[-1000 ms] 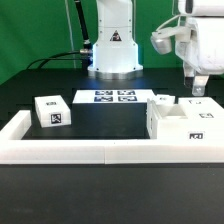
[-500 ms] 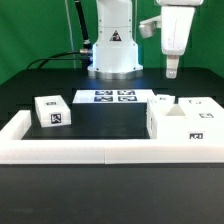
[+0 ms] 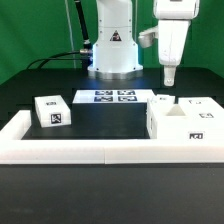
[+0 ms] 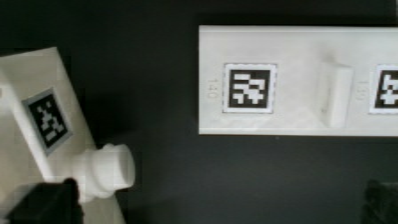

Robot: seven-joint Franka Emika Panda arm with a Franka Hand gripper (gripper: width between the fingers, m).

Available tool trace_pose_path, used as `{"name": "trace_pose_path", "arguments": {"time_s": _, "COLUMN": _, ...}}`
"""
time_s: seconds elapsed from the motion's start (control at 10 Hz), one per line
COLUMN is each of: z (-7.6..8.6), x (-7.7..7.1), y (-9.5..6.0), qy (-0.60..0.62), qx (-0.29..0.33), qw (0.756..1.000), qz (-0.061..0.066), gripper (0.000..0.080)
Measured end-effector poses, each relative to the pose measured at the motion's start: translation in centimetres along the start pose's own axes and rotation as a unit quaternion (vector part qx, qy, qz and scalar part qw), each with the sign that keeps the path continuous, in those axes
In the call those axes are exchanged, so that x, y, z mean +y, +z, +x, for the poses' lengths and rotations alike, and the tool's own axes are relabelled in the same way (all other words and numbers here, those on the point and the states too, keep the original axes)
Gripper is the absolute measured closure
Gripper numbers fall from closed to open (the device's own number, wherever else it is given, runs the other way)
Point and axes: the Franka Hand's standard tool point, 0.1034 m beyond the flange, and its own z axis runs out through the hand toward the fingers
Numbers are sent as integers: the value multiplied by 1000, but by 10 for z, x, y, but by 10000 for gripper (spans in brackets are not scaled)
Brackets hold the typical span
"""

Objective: Assemble cabinet

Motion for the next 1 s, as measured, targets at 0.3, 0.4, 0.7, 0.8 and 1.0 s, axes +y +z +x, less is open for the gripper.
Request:
{"name": "trace_pose_path", "arguments": {"time_s": 0.3, "z": -3, "x": -12, "y": 9, "qy": 0, "qx": 5, "qw": 1000, "qz": 2, "gripper": 2}}
{"name": "trace_pose_path", "arguments": {"time_s": 0.4, "z": -7, "x": -21, "y": 15, "qy": 0, "qx": 8, "qw": 1000, "qz": 4, "gripper": 2}}
{"name": "trace_pose_path", "arguments": {"time_s": 0.7, "z": -12, "x": -45, "y": 34, "qy": 2, "qx": 21, "qw": 1000, "qz": 8, "gripper": 2}}
{"name": "trace_pose_path", "arguments": {"time_s": 0.8, "z": -15, "x": -52, "y": 44, "qy": 4, "qx": 28, "qw": 1000, "qz": 10, "gripper": 2}}
{"name": "trace_pose_path", "arguments": {"time_s": 1.0, "z": -20, "x": -60, "y": 58, "qy": 8, "qx": 30, "qw": 999, "qz": 19, "gripper": 2}}
